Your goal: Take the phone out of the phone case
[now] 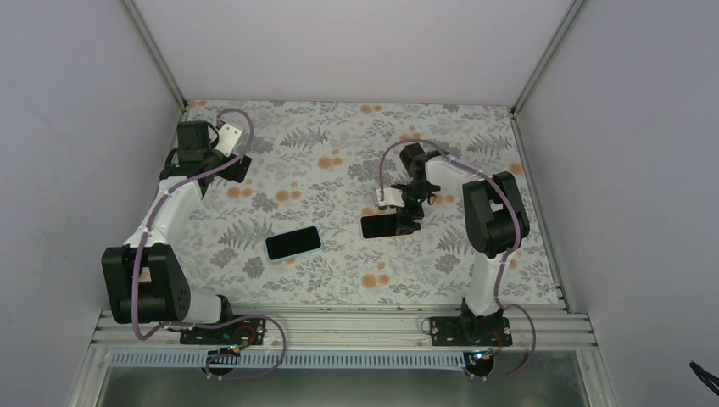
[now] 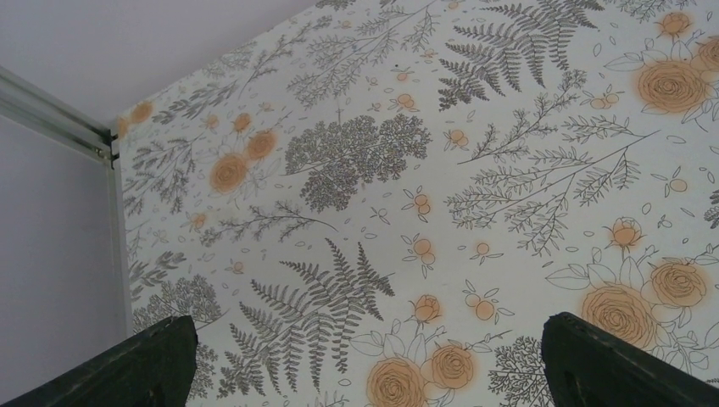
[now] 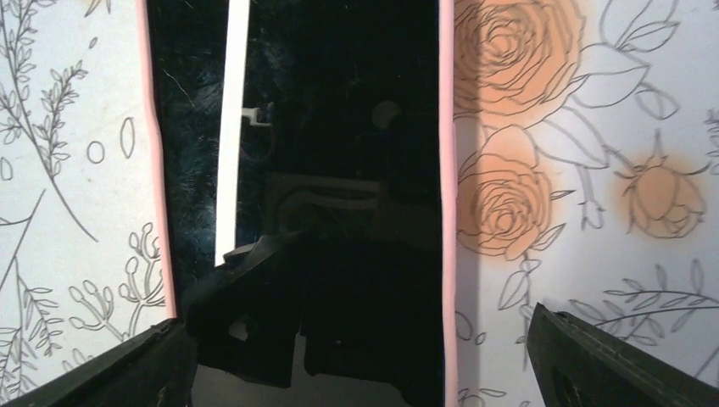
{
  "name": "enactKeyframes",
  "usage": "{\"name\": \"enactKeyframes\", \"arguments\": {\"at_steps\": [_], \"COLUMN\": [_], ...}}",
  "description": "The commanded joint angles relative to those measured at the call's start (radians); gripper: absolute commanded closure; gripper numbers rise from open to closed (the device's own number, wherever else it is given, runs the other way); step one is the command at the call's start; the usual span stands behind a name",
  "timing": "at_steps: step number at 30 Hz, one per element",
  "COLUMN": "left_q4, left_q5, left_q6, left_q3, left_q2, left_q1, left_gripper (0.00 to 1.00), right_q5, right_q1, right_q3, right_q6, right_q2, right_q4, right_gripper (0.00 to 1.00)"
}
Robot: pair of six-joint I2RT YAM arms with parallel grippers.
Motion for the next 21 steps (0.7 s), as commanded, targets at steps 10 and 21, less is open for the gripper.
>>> {"name": "enactKeyframes", "arguments": {"at_steps": [10,21], "left_q4": [-0.004,-0.007], "left_q5": [0.031,0.027], "left_q6": [0.019,0.019], "left_q3": [0.007,0.001], "left_q2": [0.025,0.026], "left_q1": [0.004,0.002], "left_gripper": [0.0,0.0], "right_q5": [0.045,-0.046], "right_q1": [0.024,0.016], "right_q3": [-0.106,0.029], "right_q6": [0.089,0.094], "right_q2": [-0.043,-0.006], "right_q4": [0.026,-0.117], "right_gripper": [0.0,0.0]}}
